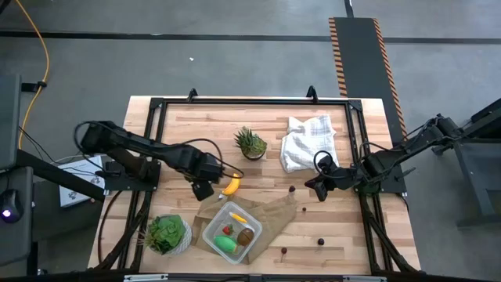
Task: Pick and placing Produce into tupperware
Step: Put the peach into the container
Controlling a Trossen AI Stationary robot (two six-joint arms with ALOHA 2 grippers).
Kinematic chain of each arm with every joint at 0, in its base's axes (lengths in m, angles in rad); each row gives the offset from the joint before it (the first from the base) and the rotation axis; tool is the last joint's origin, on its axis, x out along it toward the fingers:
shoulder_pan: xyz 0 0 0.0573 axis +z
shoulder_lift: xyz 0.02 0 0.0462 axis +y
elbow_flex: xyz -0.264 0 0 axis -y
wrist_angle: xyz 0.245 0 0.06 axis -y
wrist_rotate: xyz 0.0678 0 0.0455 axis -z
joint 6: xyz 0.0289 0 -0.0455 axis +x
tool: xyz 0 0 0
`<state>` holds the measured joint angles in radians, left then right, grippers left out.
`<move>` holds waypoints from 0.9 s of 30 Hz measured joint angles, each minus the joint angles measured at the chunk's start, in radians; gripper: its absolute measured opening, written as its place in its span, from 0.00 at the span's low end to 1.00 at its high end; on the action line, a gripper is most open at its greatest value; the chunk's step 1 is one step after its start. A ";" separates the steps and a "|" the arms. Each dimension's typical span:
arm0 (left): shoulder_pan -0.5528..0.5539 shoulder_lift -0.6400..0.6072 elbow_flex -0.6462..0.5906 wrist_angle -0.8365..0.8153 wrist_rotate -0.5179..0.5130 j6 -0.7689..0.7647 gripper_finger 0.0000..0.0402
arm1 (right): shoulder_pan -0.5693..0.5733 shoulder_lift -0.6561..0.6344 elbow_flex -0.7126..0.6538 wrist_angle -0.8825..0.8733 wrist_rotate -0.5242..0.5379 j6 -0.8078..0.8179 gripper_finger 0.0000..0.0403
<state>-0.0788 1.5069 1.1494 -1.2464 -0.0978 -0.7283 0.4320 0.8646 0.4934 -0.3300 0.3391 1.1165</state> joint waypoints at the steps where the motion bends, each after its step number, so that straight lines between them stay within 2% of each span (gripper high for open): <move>1: 0.000 -0.025 -0.020 0.000 0.000 -0.007 0.43 | 0.000 0.000 0.000 0.000 0.003 0.000 0.05; 9: 0.000 -0.283 -0.189 0.046 -0.024 -0.050 0.43 | 0.000 0.000 0.000 0.041 0.017 0.011 0.05; 16: 0.001 -0.487 -0.308 0.200 -0.089 -0.009 0.43 | 0.000 0.000 0.000 0.062 0.091 0.095 0.05; 22: 0.021 -0.583 -0.424 0.261 -0.128 -0.001 0.43 | -0.001 0.000 0.000 0.072 0.114 0.144 0.05; 27: 0.104 -0.608 -0.523 0.352 -0.042 0.060 0.43 | -0.001 0.000 0.000 0.076 0.159 0.167 0.05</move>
<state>0.0255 0.8985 0.6259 -0.8942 -0.1403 -0.6685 0.4313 0.8645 0.4934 -0.2540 0.4983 1.2835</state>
